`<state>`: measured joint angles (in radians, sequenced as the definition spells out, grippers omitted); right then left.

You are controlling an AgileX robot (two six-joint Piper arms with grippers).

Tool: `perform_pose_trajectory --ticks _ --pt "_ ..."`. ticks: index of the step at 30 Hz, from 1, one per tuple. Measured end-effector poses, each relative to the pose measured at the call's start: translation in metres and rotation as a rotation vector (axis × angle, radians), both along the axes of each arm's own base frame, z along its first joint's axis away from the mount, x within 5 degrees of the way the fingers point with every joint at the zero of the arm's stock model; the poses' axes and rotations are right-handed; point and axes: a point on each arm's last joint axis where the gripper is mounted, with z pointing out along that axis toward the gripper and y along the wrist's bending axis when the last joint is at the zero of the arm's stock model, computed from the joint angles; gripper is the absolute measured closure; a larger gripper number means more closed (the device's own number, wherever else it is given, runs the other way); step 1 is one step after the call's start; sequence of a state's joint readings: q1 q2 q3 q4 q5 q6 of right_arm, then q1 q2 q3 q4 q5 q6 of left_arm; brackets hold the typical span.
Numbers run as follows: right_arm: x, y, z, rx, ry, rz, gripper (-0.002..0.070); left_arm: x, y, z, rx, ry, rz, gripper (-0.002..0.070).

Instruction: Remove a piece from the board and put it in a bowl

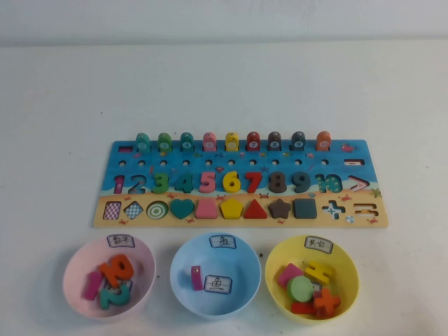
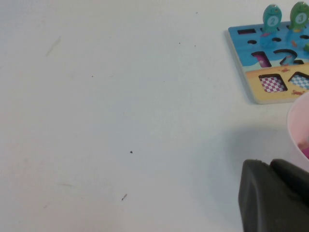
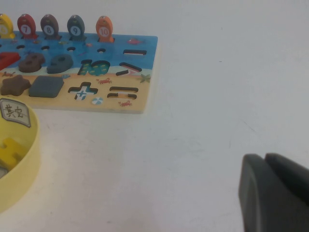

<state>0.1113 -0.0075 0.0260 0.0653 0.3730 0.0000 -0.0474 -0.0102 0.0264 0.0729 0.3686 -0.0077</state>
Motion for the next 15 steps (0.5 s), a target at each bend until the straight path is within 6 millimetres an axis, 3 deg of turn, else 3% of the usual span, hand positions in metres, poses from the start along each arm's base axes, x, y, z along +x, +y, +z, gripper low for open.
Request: perform_pose_trajectory --ticks 7,15 --pt "0.000 0.000 0.000 0.000 0.000 0.000 0.0694 0.001 -0.002 0.003 -0.069 -0.027 -0.006 0.0676" --pt "0.000 0.000 0.000 0.000 0.000 0.000 0.0694 0.003 -0.008 0.019 -0.508 -0.181 0.013 0.0676"
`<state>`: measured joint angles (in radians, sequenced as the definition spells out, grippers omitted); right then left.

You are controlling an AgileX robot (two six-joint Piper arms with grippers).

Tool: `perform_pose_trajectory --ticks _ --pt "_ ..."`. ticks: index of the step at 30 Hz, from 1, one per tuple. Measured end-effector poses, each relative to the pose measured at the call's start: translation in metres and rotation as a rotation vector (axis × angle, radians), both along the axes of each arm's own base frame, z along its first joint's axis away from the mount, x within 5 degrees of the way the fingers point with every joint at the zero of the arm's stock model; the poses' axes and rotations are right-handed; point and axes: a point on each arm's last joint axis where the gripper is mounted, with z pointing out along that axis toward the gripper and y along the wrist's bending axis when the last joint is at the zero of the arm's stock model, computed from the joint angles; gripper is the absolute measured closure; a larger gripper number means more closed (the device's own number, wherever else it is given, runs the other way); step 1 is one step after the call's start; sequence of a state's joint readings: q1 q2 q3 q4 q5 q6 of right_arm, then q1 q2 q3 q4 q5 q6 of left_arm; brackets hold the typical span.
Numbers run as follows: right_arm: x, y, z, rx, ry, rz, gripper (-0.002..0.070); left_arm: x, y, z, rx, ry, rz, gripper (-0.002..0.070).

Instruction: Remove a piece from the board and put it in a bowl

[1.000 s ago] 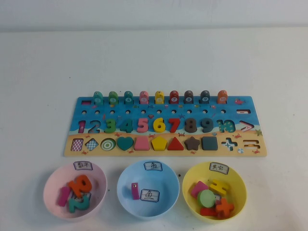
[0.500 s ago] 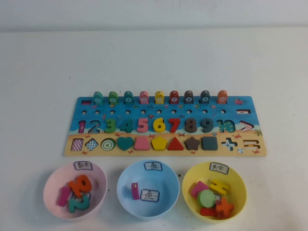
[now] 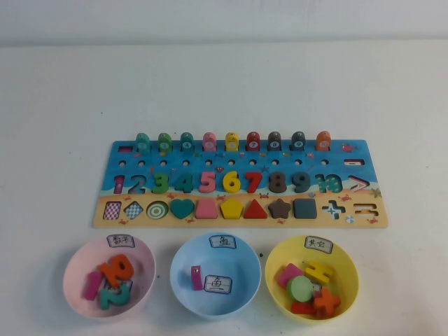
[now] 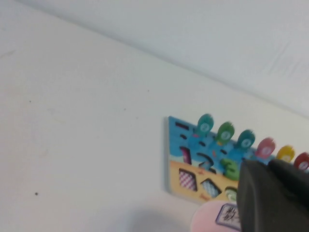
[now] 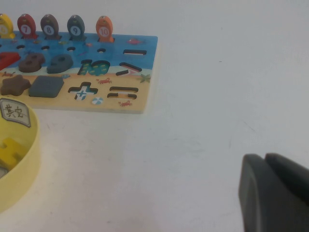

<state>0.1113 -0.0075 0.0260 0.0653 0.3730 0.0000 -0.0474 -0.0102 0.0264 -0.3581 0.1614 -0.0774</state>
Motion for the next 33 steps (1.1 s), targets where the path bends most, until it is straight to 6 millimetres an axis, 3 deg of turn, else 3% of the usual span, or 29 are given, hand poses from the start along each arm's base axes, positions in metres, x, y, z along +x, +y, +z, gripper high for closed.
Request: perform_pose_trajectory --ticks 10,18,26,33 --pt "0.000 0.000 0.000 0.000 0.000 0.000 0.0694 -0.001 -0.001 0.007 -0.113 -0.023 -0.001 0.0676" --pt "0.000 0.000 0.000 0.000 0.000 0.000 0.0694 0.006 -0.009 0.070 -0.039 0.143 -0.094 0.0676" --pt "0.000 0.000 0.000 0.000 0.000 0.000 0.0694 0.059 -0.015 0.128 0.150 0.412 -0.187 0.0676" --pt "0.000 0.000 0.000 0.000 0.000 0.000 0.0694 0.130 -0.021 0.155 0.269 0.561 -0.279 0.0676"
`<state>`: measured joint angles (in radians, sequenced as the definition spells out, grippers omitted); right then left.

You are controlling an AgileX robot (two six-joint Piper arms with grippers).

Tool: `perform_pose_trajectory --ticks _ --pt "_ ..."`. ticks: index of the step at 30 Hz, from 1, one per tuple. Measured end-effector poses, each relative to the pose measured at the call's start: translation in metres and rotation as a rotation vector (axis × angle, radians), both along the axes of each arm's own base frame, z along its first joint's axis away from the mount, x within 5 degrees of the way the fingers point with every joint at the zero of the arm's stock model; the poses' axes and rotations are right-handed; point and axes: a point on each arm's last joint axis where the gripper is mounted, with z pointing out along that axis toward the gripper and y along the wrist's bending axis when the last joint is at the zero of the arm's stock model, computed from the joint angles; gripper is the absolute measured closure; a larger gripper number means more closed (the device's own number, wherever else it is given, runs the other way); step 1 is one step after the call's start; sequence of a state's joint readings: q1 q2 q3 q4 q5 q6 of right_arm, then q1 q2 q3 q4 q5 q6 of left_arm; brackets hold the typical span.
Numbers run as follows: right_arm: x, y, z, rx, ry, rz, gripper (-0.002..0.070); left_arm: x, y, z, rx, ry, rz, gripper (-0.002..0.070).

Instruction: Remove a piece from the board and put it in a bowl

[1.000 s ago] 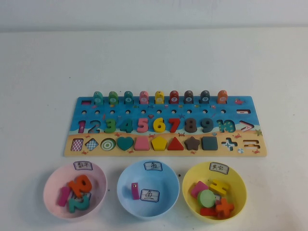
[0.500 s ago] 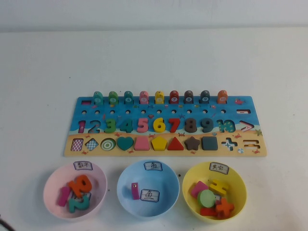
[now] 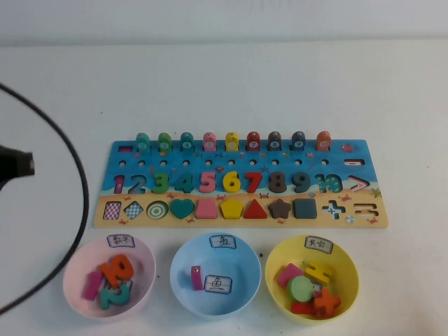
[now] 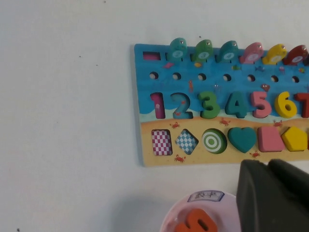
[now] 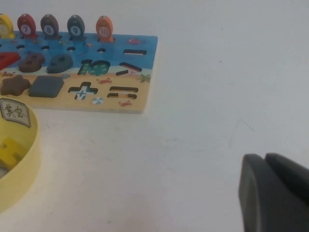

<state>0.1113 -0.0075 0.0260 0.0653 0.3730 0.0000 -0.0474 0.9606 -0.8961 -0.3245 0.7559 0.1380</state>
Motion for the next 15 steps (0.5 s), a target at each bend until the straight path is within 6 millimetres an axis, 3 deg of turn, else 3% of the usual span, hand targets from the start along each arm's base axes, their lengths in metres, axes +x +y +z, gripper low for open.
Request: perform_pose_trajectory --ticks 5,11,15 --pt "0.000 0.000 0.000 0.000 0.000 0.000 0.0694 0.052 -0.004 0.008 0.025 0.095 -0.043 0.0676" --pt "0.000 0.000 0.000 0.000 0.000 0.000 0.0694 0.116 -0.010 -0.005 0.039 0.210 -0.079 0.0676" --pt "0.000 0.000 0.000 0.000 0.000 0.000 0.0694 0.151 -0.026 -0.011 0.071 0.249 -0.133 0.0676"
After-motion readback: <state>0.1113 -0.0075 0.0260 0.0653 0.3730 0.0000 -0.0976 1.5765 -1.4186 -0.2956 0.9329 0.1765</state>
